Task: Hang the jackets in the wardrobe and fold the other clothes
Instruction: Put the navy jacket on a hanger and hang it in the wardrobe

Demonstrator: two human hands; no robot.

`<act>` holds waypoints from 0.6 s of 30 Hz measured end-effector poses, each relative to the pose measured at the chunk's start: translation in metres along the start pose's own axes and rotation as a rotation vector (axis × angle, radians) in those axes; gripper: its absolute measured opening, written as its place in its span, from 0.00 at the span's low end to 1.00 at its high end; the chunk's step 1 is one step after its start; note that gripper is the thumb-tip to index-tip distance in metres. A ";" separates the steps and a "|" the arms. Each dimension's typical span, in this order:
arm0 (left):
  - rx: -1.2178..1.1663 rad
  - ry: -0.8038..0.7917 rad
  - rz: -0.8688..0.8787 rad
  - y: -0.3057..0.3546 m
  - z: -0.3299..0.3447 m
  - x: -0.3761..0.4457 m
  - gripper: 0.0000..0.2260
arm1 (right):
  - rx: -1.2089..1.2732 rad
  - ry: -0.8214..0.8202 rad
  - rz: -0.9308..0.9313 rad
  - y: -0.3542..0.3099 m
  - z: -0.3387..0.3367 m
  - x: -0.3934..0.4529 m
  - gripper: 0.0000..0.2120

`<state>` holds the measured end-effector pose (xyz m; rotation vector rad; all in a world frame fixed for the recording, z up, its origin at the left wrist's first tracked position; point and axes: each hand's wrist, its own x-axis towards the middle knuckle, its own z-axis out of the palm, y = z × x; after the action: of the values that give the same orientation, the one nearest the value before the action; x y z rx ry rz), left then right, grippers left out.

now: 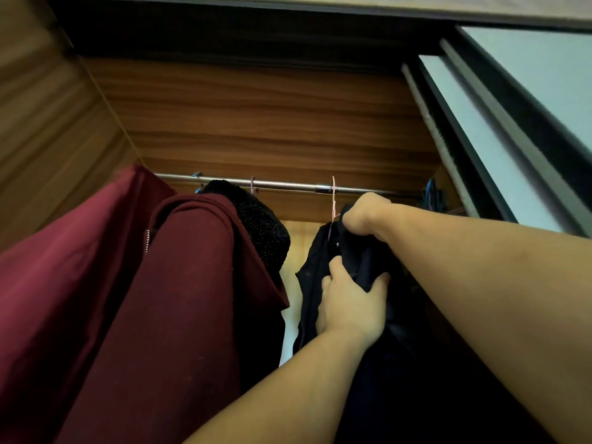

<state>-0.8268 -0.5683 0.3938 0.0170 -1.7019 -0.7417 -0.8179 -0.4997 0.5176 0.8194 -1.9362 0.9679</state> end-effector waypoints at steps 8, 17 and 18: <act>-0.021 0.008 0.047 0.002 -0.004 0.025 0.27 | 0.102 0.146 0.054 -0.009 -0.001 0.011 0.08; -0.023 -0.044 0.046 0.001 -0.008 0.029 0.31 | 0.002 0.101 0.052 -0.008 -0.007 0.018 0.14; -0.026 -0.048 0.046 0.001 -0.007 0.026 0.32 | -0.010 0.105 0.038 -0.006 -0.006 0.015 0.14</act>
<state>-0.8277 -0.5813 0.4175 -0.0577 -1.7322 -0.7348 -0.8180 -0.4998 0.5345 0.7137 -1.8707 1.0035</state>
